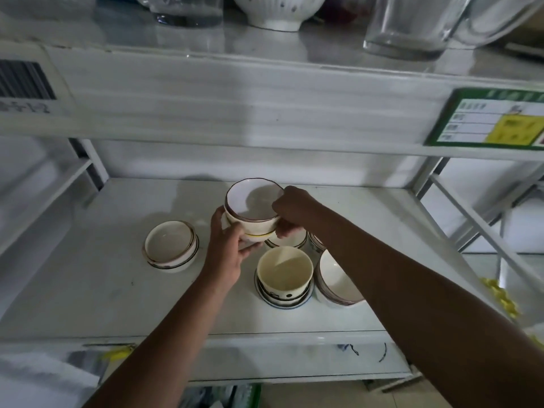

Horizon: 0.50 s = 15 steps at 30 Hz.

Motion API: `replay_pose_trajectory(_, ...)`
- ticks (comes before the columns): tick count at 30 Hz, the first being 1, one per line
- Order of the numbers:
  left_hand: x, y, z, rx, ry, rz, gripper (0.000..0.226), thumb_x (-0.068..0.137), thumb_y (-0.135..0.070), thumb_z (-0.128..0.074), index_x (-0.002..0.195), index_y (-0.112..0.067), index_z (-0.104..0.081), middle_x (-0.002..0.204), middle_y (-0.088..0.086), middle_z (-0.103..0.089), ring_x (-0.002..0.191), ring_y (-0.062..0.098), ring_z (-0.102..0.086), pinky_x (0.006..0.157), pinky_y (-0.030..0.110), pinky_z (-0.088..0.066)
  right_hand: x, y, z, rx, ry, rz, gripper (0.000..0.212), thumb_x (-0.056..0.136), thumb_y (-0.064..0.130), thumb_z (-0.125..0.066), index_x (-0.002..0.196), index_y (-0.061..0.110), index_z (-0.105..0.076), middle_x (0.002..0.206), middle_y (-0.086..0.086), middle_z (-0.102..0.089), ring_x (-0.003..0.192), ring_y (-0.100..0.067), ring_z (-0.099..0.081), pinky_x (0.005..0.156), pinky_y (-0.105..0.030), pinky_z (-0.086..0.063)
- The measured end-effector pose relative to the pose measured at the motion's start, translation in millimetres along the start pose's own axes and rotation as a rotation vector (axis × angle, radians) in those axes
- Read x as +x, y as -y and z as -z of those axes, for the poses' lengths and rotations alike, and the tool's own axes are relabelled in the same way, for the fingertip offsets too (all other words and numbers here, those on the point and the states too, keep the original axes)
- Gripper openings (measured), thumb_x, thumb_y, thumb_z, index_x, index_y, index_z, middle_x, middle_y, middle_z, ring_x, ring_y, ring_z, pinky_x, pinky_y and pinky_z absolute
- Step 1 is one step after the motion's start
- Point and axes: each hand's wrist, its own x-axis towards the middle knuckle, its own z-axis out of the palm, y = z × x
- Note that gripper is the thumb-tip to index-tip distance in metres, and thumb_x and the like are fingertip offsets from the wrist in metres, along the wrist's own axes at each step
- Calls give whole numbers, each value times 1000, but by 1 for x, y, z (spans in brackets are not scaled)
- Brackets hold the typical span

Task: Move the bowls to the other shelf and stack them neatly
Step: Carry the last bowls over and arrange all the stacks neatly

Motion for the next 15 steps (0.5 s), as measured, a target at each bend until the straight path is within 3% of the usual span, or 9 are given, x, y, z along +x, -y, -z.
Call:
replay_pose_trajectory(3, 1, -4, -4, 50, 42, -12, 60, 75, -10, -51, 130, -34, -44, 126, 13, -62, 107, 38, -66, 85, 51, -56, 0, -3, 4, -34, -14, 57, 24, 90, 1, -42, 72, 5, -58, 58, -14, -64, 51, -26, -65, 59, -32, -59)
replay_pose_trajectory(7, 0, -5, -8, 48, 46, -7, 65, 73, -10, -54, 133, -32, -42, 126, 22, -58, 113, 41, -62, 82, 49, -58, 2, -8, 9, -1, -24, 92, 21, 87, 2, -40, 83, 0, -61, 62, -24, -66, 63, -39, -70, 50, -31, -57)
replay_pose_trajectory(12, -1, -3, -13, 61, 75, 8, 64, 74, -12, -54, 134, -32, -41, 128, 26, -52, 119, 41, -57, 80, 46, -58, 7, -23, 17, 54, -47, 145, 25, 85, 4, -41, 101, 5, -60, 56, -19, -65, 54, -33, -69, 55, -37, -61)
replay_pose_trajectory(15, 3, -4, -23, 60, 69, 31, 63, 74, -11, -52, 133, -34, -43, 121, 18, -55, 117, 36, -57, 82, 48, -58, 8, -29, 26, 104, -39, 138, 28, 84, 1, -40, 102, 6, -61, 55, -18, -63, 43, -26, -65, 42, -26, -52)
